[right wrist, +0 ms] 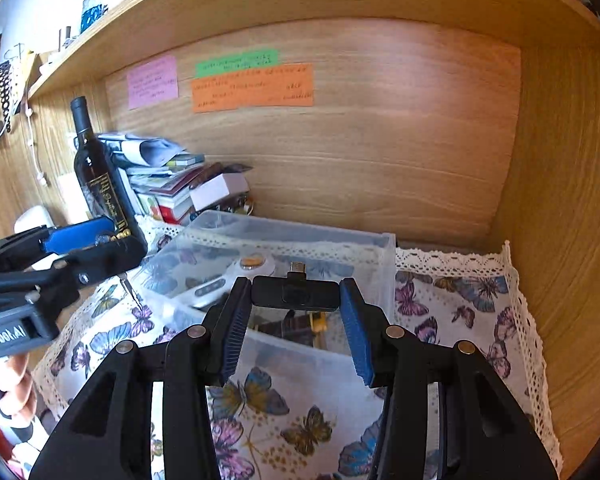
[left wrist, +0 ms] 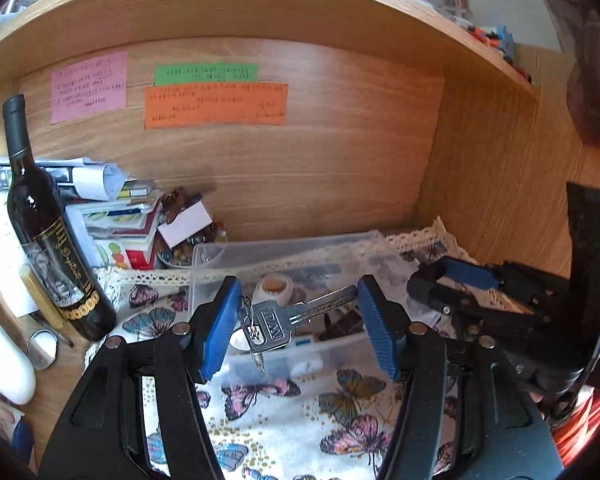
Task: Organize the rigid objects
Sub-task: 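Drop the keys into the clear box with the left tool while the right tool drops the USB adapter in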
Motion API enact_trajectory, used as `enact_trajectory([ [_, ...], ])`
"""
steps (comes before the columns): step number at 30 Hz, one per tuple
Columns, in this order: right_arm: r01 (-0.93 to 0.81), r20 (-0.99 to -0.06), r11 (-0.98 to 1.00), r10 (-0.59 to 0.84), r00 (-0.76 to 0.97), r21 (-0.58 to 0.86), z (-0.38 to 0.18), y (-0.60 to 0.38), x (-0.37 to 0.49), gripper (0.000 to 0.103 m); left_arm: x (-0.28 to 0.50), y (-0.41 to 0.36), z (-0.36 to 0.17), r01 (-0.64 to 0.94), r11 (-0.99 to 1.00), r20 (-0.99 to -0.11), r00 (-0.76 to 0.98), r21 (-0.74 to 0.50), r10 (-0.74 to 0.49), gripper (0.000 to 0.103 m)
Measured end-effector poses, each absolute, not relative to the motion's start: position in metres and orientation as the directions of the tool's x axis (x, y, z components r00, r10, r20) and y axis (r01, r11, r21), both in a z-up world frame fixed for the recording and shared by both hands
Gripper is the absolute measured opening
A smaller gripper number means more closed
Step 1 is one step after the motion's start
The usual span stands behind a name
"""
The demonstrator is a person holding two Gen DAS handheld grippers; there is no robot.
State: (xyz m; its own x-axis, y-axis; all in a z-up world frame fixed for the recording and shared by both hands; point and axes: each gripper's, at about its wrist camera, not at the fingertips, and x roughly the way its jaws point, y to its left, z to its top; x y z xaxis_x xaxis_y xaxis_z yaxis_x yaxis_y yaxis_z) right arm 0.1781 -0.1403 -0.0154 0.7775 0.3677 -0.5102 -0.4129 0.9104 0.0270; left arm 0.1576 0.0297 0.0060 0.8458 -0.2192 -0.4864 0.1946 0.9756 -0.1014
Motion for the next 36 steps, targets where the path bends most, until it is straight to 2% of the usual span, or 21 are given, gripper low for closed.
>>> enact_trajectory([
  [8, -0.414, -0.548, 0.909, 0.369, 0.751, 0.044, -0.03, -0.134, 0.202, 0.042, 0.187, 0.03, 0.001, 0.179, 0.978, -0.502, 0.839, -0.108, -0.209, 0.06],
  [19, -0.401, -0.638, 0.913, 0.352, 0.684, 0.074, -0.064, -0.122, 0.234, 0.042, 0.233, 0.028, -0.051, 0.155, 0.98, -0.631, 0.75, -0.125, -0.199, 0.06],
  [24, -0.396, -0.656, 0.916, 0.336, 0.676, 0.061, -0.071, -0.121, 0.237, 0.042, 0.242, 0.027, -0.066, 0.141, 0.983, -0.662, 0.726, -0.119, -0.184, 0.06],
  [29, -0.405, -0.651, 0.911, 0.351, 0.673, 0.074, -0.07, -0.122, 0.237, 0.048, 0.234, 0.024, -0.063, 0.142, 0.986, -0.645, 0.746, -0.088, -0.165, 0.061],
  [36, -0.404, -0.599, 0.913, 0.358, 0.716, 0.063, -0.048, -0.128, 0.219, 0.05, 0.207, 0.03, -0.034, 0.147, 0.986, -0.571, 0.804, -0.082, -0.167, 0.071],
])
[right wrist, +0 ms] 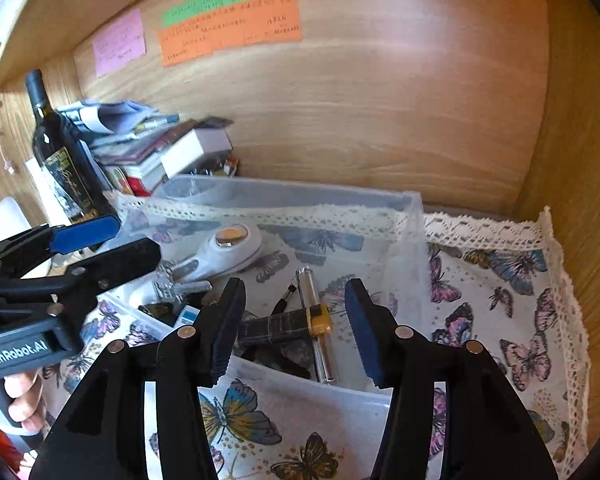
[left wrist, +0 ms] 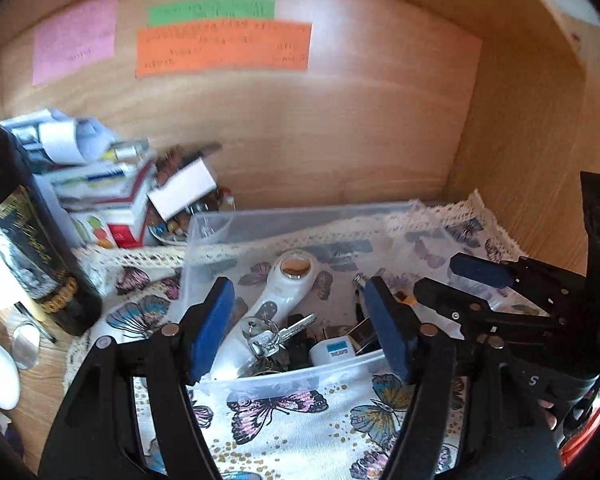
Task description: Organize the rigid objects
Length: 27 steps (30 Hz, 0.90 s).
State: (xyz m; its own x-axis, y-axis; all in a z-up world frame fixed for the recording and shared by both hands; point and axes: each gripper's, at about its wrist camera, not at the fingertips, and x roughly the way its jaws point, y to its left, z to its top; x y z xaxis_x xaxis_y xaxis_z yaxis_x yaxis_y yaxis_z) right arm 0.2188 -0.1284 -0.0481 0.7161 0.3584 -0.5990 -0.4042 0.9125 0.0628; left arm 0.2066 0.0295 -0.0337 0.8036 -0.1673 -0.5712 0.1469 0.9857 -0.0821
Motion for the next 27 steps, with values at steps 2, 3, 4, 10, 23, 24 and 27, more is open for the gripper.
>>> enact_trajectory([
  [2, -0.404, -0.569, 0.913, 0.364, 0.738, 0.059, -0.038, -0.133, 0.208, 0.053, 0.194, 0.033, -0.024, 0.147, 0.986, -0.538, 0.826, -0.084, -0.169, 0.076],
  [3, -0.404, -0.556, 0.913, 0.365, 0.747, 0.056, -0.033, -0.134, 0.203, 0.056, 0.188, 0.034, -0.019, 0.146, 0.986, -0.521, 0.837, -0.083, -0.168, 0.078],
  [4, -0.404, -0.54, 0.913, 0.366, 0.758, 0.052, -0.028, -0.136, 0.197, 0.057, 0.18, 0.035, -0.013, 0.144, 0.986, -0.501, 0.85, -0.079, -0.164, 0.078],
  [10, -0.405, -0.426, 0.914, 0.378, 0.822, 0.029, 0.0, -0.148, 0.154, 0.077, 0.135, 0.033, 0.01, 0.179, 0.982, -0.419, 0.888, -0.067, -0.19, 0.083],
  [23, -0.417, -0.263, 0.909, 0.4, 0.878, -0.011, 0.028, -0.158, 0.074, 0.1, 0.048, 0.03, 0.033, 0.169, 0.985, -0.265, 0.949, -0.028, -0.17, 0.102],
  [24, -0.414, -0.259, 0.91, 0.397, 0.881, -0.014, 0.028, -0.158, 0.071, 0.101, 0.046, 0.031, 0.033, 0.165, 0.986, -0.265, 0.95, -0.029, -0.167, 0.102],
  [27, -0.415, -0.256, 0.91, 0.399, 0.88, -0.008, 0.027, -0.158, 0.063, 0.102, 0.042, 0.031, 0.031, 0.155, 0.988, -0.268, 0.951, -0.027, -0.156, 0.102],
])
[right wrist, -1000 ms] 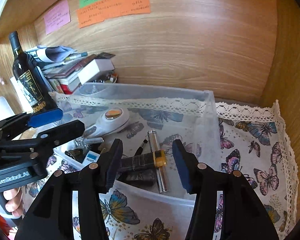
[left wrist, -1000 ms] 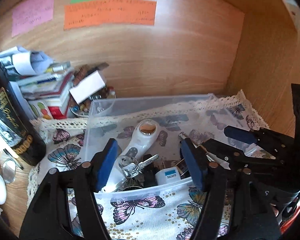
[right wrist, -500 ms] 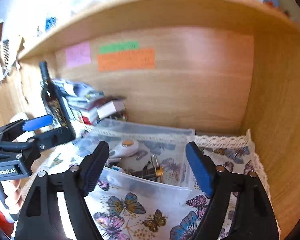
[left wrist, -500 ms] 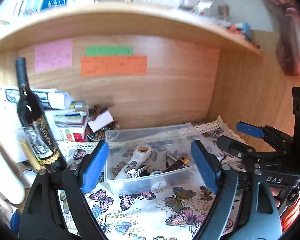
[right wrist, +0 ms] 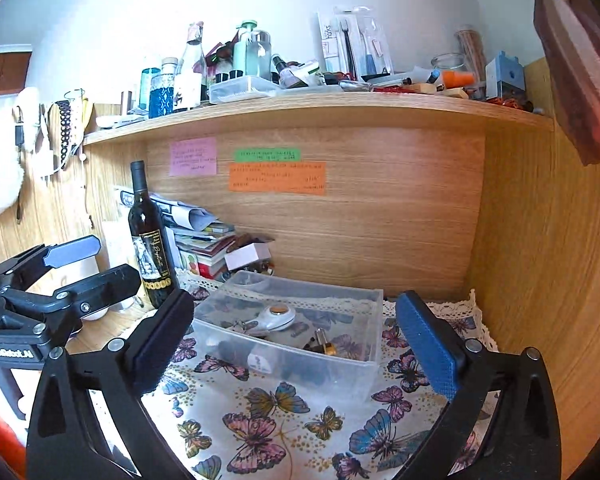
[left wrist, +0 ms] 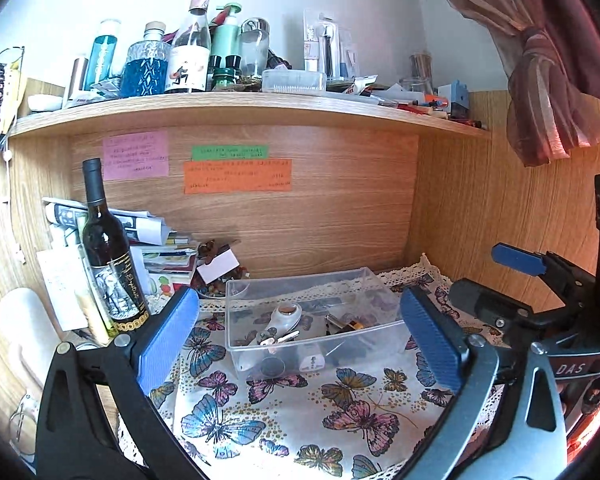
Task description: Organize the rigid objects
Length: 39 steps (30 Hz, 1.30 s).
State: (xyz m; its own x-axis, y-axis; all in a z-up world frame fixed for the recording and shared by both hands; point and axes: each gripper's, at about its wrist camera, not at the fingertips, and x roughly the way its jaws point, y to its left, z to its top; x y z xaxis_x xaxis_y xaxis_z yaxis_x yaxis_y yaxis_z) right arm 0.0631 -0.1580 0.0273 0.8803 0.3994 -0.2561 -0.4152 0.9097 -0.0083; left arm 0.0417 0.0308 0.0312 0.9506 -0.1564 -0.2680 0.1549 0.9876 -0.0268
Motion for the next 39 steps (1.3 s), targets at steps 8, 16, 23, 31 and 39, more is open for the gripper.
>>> enact_trajectory([
  [8, -0.409, -0.261, 0.912, 0.399, 0.879, 0.014, 0.025, -0.1616, 0.0566, 0.103, 0.0327, 0.0318, 0.029, 0.142, 0.989, -0.265, 0.953, -0.031, -0.145, 0.103],
  [16, -0.411, -0.259, 0.911, 0.403, 0.878, 0.023, 0.0251, -0.1633, 0.054, 0.103, 0.0309, 0.03, 0.0295, 0.139, 0.99, -0.261, 0.955, -0.026, -0.141, 0.103],
  [23, -0.409, -0.262, 0.912, 0.401, 0.878, 0.027, 0.025, -0.1633, 0.0543, 0.103, 0.0306, 0.0285, 0.031, 0.139, 0.99, -0.26, 0.955, -0.022, -0.14, 0.103],
  [31, -0.406, -0.256, 0.913, 0.399, 0.88, 0.028, 0.0259, -0.1641, 0.0528, 0.103, 0.0328, 0.0279, 0.0318, 0.146, 0.989, -0.262, 0.953, -0.031, -0.149, 0.103],
  [39, -0.405, -0.257, 0.914, 0.398, 0.881, 0.028, 0.0263, -0.1635, 0.0523, 0.103, 0.0341, 0.0264, 0.0318, 0.149, 0.989, -0.259, 0.954, -0.025, -0.15, 0.103],
])
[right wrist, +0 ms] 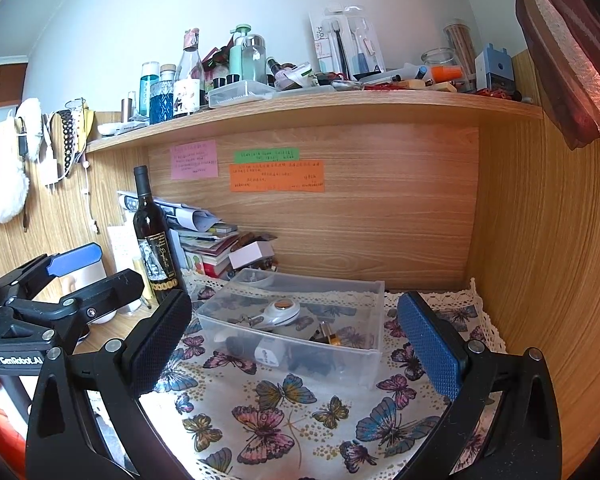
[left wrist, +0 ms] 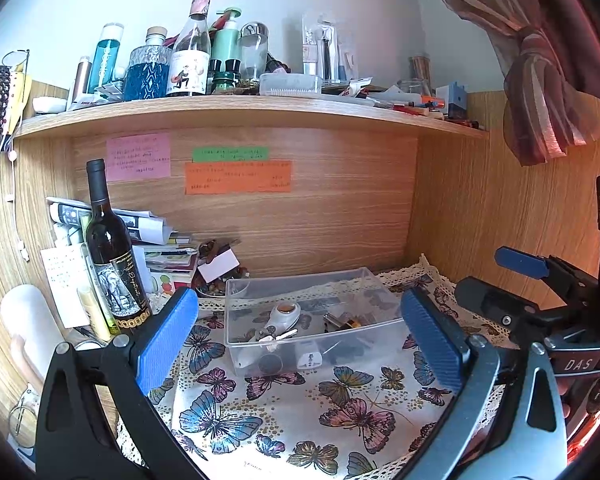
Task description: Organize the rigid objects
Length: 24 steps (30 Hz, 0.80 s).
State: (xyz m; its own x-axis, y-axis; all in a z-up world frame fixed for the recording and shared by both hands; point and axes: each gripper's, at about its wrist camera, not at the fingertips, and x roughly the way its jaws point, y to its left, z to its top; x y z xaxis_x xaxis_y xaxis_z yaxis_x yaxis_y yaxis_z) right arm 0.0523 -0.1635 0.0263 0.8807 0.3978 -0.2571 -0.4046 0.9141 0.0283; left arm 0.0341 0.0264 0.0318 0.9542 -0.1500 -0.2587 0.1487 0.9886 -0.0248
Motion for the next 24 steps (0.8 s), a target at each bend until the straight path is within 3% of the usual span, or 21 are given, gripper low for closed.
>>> enact_trajectory([
  [24, -0.397, -0.269, 0.917, 0.393, 0.879, 0.039, 0.0238, -0.1645, 0.0554, 0.103, 0.039, 0.0266, 0.0297, 0.14, 0.989, -0.279, 0.949, -0.035, -0.145, 0.103],
])
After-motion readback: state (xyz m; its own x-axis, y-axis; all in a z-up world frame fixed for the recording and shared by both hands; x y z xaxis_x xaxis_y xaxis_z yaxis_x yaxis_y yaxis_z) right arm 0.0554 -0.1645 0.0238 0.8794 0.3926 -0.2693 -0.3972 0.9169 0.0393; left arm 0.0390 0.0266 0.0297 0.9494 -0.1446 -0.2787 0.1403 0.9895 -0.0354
